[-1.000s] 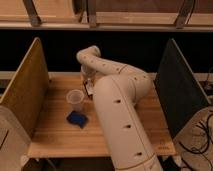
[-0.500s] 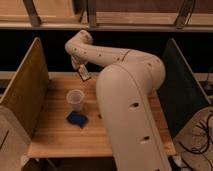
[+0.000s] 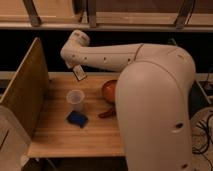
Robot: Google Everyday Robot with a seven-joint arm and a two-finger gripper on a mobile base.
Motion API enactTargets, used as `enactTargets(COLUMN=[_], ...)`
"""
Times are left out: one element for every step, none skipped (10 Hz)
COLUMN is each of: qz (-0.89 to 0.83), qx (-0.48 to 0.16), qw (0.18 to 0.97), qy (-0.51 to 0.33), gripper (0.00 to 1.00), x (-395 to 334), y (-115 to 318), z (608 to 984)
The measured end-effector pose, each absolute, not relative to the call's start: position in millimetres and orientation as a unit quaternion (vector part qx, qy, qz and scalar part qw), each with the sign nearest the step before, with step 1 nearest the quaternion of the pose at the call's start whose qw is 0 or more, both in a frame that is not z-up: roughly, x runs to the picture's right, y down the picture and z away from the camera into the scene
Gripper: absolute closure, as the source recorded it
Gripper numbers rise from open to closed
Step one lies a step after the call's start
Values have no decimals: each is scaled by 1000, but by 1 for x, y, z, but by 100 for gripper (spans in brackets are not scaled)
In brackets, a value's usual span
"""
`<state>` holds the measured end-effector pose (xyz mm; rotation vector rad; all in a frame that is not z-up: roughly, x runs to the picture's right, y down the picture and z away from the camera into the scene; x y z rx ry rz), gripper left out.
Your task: Place the eraser in the ceramic cup
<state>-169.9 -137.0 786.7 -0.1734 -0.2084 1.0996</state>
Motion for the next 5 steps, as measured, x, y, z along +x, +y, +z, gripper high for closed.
enactTargets(qz=[529,531,531,530,530], qx=[-89,-91,-91,-92,-95], qw=[838,836,836,836,836], qy=[-104,-104,-104,-104,-102], gripper=[100,100,100,100,100], x=[-171,-170,-170,-172,-173], y=[-130,-128,-128,-127,-124], z=[782,781,781,781,783])
